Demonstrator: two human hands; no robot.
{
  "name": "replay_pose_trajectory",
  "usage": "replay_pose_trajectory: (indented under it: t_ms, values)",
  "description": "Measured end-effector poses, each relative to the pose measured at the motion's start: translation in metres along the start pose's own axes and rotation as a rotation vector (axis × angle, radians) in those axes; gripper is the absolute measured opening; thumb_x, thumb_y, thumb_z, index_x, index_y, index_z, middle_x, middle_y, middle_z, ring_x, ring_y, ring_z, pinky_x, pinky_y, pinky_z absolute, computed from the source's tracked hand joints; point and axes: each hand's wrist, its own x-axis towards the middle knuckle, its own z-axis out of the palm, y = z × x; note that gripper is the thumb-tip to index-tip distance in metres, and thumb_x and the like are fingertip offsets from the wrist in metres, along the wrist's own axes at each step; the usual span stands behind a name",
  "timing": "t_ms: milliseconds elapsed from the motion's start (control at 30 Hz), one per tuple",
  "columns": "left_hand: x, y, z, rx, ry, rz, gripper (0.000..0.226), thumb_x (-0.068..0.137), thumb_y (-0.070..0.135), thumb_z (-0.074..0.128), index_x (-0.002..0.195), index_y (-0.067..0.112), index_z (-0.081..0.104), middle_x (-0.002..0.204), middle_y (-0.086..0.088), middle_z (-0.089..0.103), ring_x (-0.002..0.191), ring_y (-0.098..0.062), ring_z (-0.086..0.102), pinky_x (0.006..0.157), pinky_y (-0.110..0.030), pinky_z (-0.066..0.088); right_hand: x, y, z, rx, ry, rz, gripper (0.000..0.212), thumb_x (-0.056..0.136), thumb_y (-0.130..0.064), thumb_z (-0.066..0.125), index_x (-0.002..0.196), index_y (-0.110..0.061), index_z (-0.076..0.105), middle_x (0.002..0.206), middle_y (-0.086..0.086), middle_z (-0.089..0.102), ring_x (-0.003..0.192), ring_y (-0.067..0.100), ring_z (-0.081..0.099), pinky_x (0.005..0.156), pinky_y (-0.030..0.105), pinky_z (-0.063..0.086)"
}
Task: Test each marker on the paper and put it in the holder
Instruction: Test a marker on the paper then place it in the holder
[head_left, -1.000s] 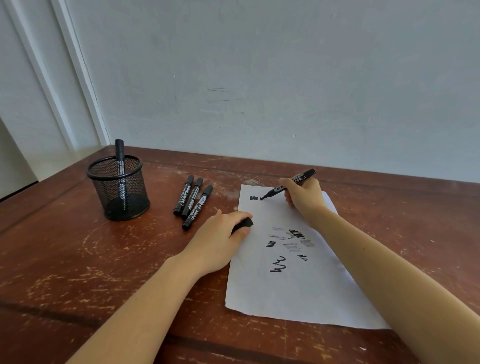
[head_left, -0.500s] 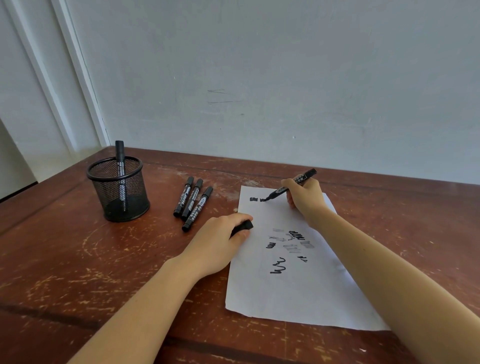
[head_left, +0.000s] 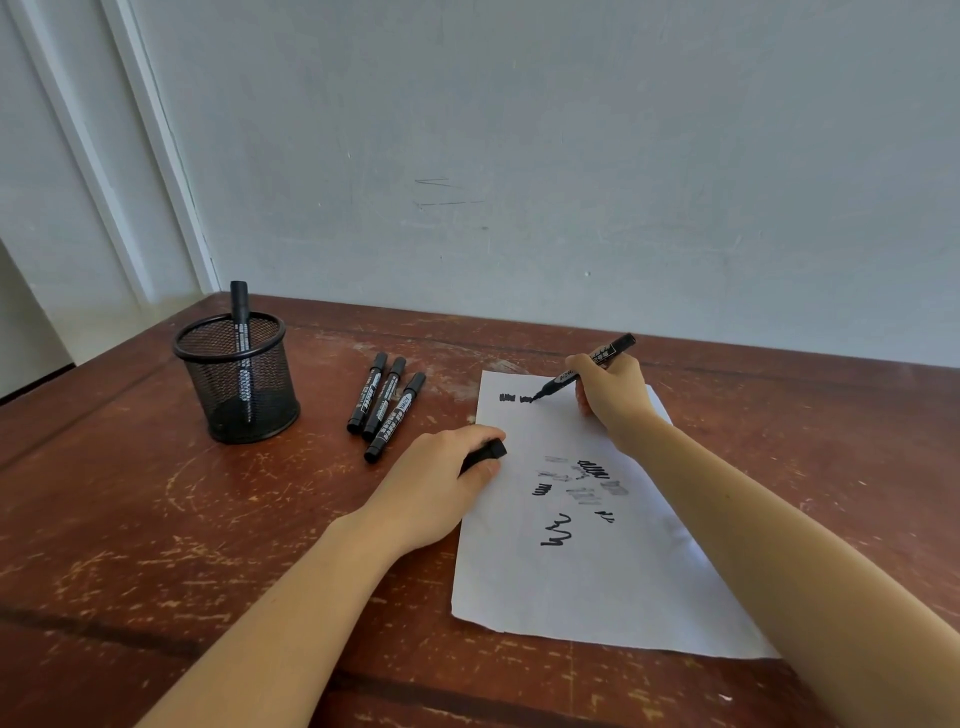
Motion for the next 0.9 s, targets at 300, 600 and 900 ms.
replay_pose_trajectory:
  t_ms: [300, 600, 900]
  values:
    - [0.0, -0.001, 0.002, -0.028, -0.002, -0.011, 0.04, 0.095, 0.027, 0.049, 0.136, 0.028, 0.046, 0.138, 0.006, 0.053, 0.129, -0.011, 0.046, 0.101, -0.023, 0.035, -0.004, -0.007, -0.001, 0.113, 0.04, 0.062, 0.014, 0.087, -0.012, 0.054, 0.075, -0.009, 0.048, 0.054, 0.006, 0.043, 0.048, 0.02, 0.036, 0.051, 0.031, 0.033]
    - [-0.001, 0.007, 0.001, -0.139, 0.116, -0.001, 0.032, 0.095, 0.028, 0.051, 0.126, 0.026, 0.046, 0.133, 0.005, 0.058, 0.122, -0.01, 0.052, 0.09, -0.02, 0.037, -0.031, -0.032, -0.031, 0.497, 0.039, 0.231, 0.006, 0.085, -0.009, 0.064, 0.085, -0.006, 0.059, 0.059, 0.004, 0.045, 0.049, 0.016, 0.04, 0.047, 0.025, 0.04]
    - [-0.003, 0.024, -0.02, -0.322, 0.212, 0.004, 0.024, 0.093, 0.022, 0.054, 0.117, 0.021, 0.056, 0.118, 0.009, 0.062, 0.114, -0.005, 0.054, 0.086, -0.013, 0.039, -0.082, -0.06, -0.047, 0.498, -0.255, 0.148, 0.019, 0.09, -0.019, 0.054, 0.077, -0.007, 0.06, 0.057, 0.008, 0.059, 0.05, 0.019, 0.05, 0.054, 0.028, 0.044]
